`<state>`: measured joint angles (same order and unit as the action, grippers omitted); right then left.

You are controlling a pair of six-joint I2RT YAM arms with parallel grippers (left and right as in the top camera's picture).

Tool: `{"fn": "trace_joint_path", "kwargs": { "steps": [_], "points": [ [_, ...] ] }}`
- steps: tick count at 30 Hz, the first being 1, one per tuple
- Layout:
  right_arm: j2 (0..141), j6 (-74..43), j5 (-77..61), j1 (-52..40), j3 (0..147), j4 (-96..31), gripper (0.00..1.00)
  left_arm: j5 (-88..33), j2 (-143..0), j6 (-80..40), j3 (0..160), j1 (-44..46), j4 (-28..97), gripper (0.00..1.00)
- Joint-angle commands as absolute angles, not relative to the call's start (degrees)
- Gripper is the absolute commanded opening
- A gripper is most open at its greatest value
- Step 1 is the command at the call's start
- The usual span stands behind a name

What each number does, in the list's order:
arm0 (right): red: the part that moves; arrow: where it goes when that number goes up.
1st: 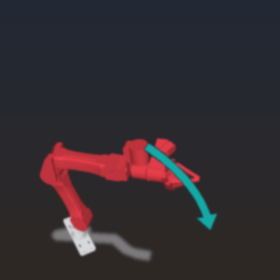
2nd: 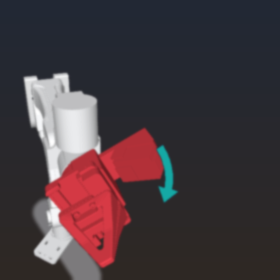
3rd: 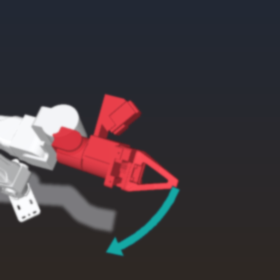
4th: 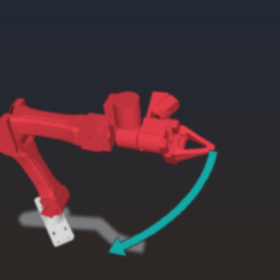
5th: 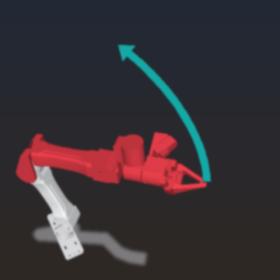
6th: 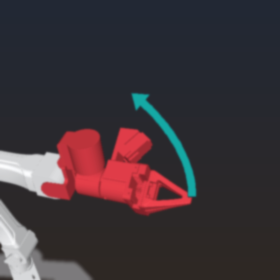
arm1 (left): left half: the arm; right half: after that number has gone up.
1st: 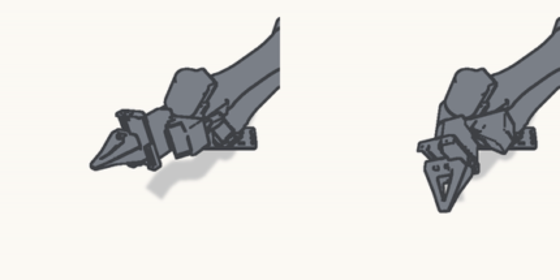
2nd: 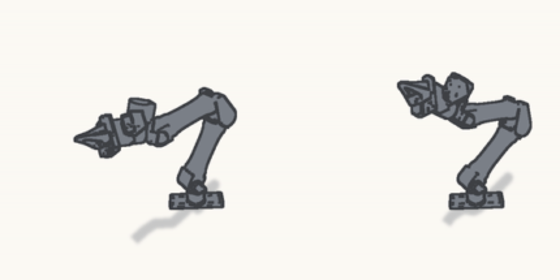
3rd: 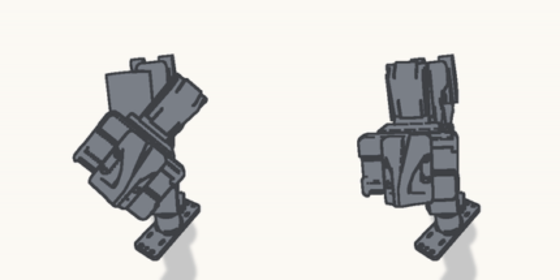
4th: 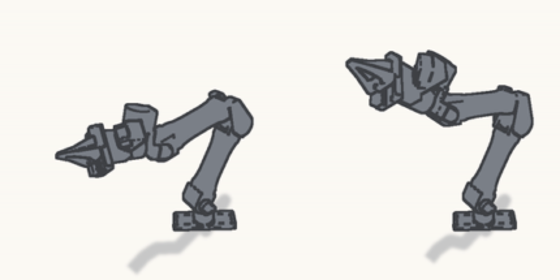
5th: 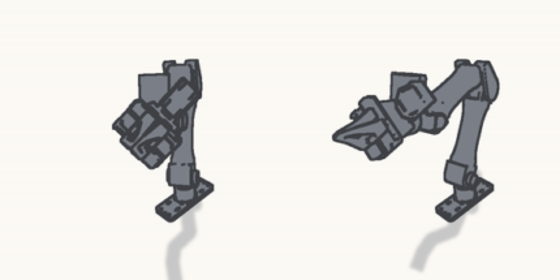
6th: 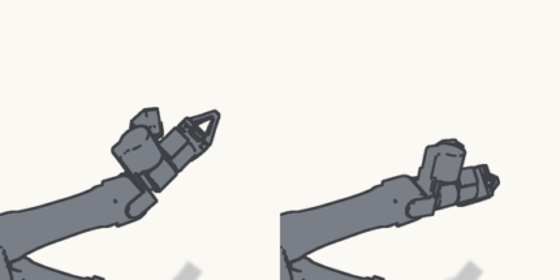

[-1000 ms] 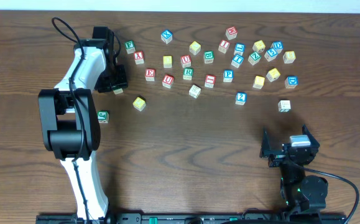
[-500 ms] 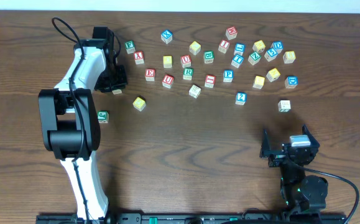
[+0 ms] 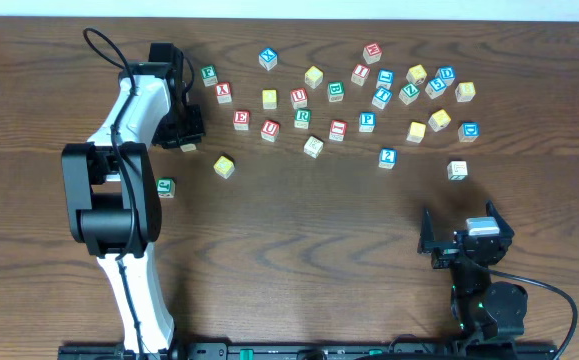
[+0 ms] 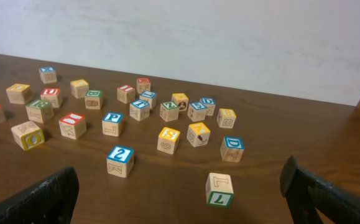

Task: Spell out NEURIPS
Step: 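Lift the green N block off the table with the left gripper, then carry the N block toward the open table area near the yellow block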

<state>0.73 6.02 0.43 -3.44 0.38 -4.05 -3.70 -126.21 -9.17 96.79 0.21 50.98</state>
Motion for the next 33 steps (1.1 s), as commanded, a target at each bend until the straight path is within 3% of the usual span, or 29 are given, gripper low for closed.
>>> {"fn": "trace_joint_path", "kwargs": {
  "steps": [1,6,17,33],
  "points": [
    [0.56,5.17,0.47,-2.94,0.32,-4.34,0.99,-3.6,-124.81,-9.28,98.3,-0.1,51.33,0.31],
    [0.56,5.19,0.47,-2.94,0.32,-4.34,0.99,-3.62,-121.3,-9.26,98.3,-0.1,51.35,0.25],
    [0.56,5.17,0.47,-2.94,0.32,-4.32,0.99,-4.03,-106.61,-10.41,98.3,-0.05,54.46,0.25],
    [0.56,5.17,0.47,-2.94,0.32,-4.34,0.99,-5.98,-91.53,-10.87,96.25,7.31,69.69,0.23]
  ]
}}
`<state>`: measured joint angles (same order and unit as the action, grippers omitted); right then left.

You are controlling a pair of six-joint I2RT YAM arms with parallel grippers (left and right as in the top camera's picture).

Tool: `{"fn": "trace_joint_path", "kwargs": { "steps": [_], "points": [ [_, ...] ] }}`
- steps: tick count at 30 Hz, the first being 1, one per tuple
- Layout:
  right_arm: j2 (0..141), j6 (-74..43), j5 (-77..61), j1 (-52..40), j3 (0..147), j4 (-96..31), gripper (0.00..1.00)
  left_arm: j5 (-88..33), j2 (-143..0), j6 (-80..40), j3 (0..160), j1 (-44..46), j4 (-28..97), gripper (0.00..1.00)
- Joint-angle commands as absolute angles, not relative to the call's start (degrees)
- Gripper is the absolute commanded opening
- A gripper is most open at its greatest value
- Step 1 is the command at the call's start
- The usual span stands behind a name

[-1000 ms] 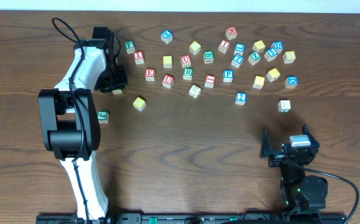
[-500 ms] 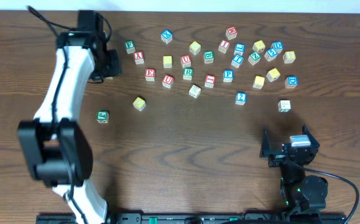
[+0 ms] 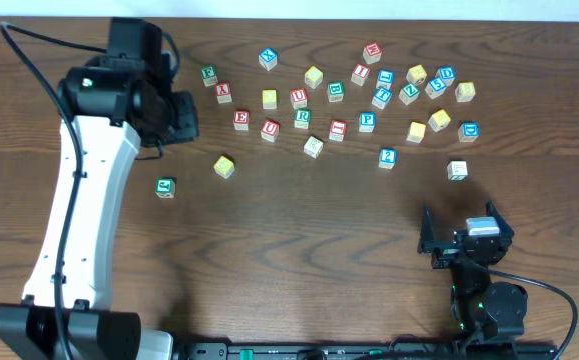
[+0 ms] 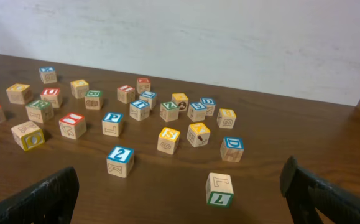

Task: Spell out NEURIPS
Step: 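Carry the N block toward the open table area near the yellow block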

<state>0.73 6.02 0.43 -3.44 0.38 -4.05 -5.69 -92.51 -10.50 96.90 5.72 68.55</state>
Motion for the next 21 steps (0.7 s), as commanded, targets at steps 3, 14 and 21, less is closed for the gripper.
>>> {"fn": "trace_joint_path", "kwargs": {
  "steps": [3,14,21],
  "points": [
    [0.56,5.19,0.47,-2.94,0.32,-4.34,0.99,-5.98,-91.46,-10.87,93.89,9.17,70.52,0.19],
    [0.56,5.19,0.45,-2.94,0.32,-4.34,0.99,-4.38,-83.88,-17.32,75.61,17.63,59.11,0.12],
    [0.56,5.17,0.47,-2.94,0.32,-4.34,0.99,-1.83,-75.31,-24.32,61.82,22.57,49.84,0.12]
  ]
}}
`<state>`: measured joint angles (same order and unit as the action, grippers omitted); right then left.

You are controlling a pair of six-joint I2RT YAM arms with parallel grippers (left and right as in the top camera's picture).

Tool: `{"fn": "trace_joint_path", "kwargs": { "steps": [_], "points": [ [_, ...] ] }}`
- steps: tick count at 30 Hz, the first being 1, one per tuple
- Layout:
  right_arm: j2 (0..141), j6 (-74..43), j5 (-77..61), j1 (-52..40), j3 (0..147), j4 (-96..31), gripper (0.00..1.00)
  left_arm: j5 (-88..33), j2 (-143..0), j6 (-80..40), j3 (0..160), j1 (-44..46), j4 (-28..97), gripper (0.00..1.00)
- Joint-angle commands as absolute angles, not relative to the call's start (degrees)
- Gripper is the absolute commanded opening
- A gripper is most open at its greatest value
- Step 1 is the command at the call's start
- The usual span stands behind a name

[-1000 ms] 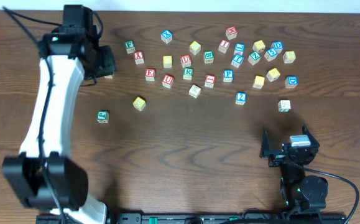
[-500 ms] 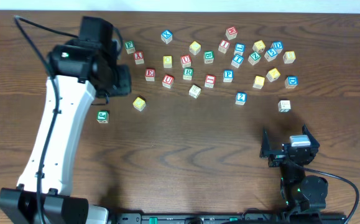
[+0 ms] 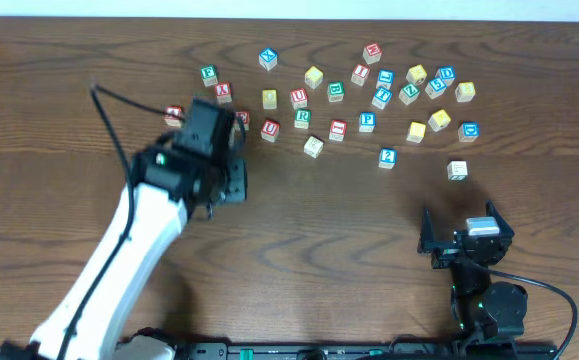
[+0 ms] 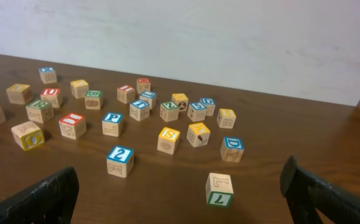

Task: Spell out NEURIPS
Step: 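Carry the N block toward the open table area near the yellow block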

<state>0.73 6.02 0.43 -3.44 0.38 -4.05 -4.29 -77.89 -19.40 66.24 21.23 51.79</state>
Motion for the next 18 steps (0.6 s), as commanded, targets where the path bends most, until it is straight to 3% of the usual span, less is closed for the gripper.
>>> {"fn": "trace_joint_path", "kwargs": {
  "steps": [1,8,18],
  "points": [
    [0.56,5.19,0.47,-2.94,0.32,-4.32,0.99,-1.34,-74.61,-25.1,60.01,23.03,48.53,0.12],
    [0.56,5.17,0.47,-2.94,0.32,-4.34,0.99,-0.38,-75.0,-27.31,51.27,23.88,40.64,0.13],
    [0.56,5.19,0.47,-2.94,0.32,-4.34,0.99,-0.36,-83.09,-26.0,50.83,23.86,34.41,0.13]
  ]
}}
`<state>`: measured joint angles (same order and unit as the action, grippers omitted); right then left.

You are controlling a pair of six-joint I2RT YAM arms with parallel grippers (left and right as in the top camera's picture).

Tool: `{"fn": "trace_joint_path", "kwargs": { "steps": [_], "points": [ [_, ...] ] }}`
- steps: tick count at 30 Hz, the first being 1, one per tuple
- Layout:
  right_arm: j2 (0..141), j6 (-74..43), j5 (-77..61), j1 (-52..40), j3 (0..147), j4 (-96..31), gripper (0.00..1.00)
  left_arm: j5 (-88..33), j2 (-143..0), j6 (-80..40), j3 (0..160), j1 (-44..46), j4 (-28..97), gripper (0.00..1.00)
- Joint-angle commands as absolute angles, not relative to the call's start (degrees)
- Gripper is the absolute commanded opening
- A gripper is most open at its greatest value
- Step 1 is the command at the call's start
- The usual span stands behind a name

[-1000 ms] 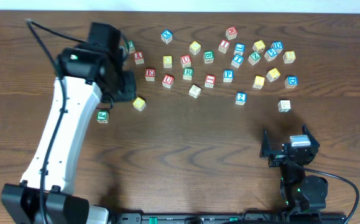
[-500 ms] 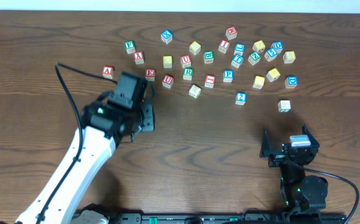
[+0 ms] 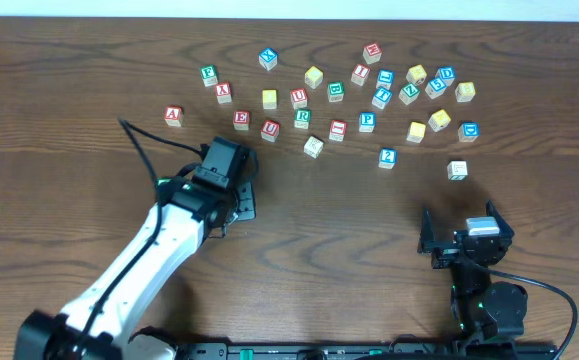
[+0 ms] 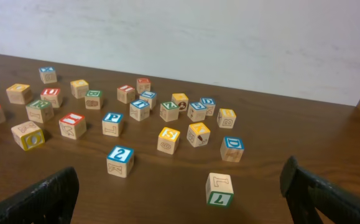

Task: Spell out NEURIPS
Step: 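Carry the N block toward the open table area near the yellow block, then lower the N block onto the table and open the left gripper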

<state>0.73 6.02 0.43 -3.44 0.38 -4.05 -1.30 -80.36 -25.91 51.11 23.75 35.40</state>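
Note:
Lettered wooden blocks lie scattered across the far half of the table. Among them are a red E (image 3: 241, 119), a red U (image 3: 270, 130), a green R (image 3: 302, 118), a blue P (image 3: 367, 121) and a yellow-topped S (image 4: 168, 139). A red A block (image 3: 173, 116) stands alone at the far left. My left gripper (image 3: 239, 195) hangs over the bare wood in front of the E and U; its jaws are hidden under the wrist. My right gripper (image 4: 180, 208) rests open near the front right, with nothing between its fingers.
A block with a green 7 face (image 4: 219, 188) lies nearest ahead of the right gripper, and a blue 2 block (image 4: 120, 160) lies to its left. A dense cluster of blocks (image 3: 424, 85) fills the far right. The left arm (image 3: 139, 265) crosses the front left.
The left gripper has shifted a little nearer and to the right, away from the row of blocks. The right arm and all visible blocks stand as before.
The left gripper was first at the far left next to the block rows, with a yellow and a green block lying loose in front of it. It stayed there a moment later. Then a red A block stood free at that spot and the gripper was over the middle left, covering those loose blocks.

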Motion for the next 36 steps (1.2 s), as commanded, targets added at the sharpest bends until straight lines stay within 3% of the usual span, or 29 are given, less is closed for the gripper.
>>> {"fn": "trace_joint_path", "kwargs": {
  "steps": [1,36],
  "points": [
    [0.56,5.17,0.47,-2.94,0.32,-4.34,0.99,-0.38,-84.05,-26.0,50.83,23.86,33.87,0.13],
    [0.56,5.19,0.47,-2.94,0.32,-4.34,0.99,-0.34,-88.23,-25.15,50.83,23.86,28.99,0.13]
  ]
}}
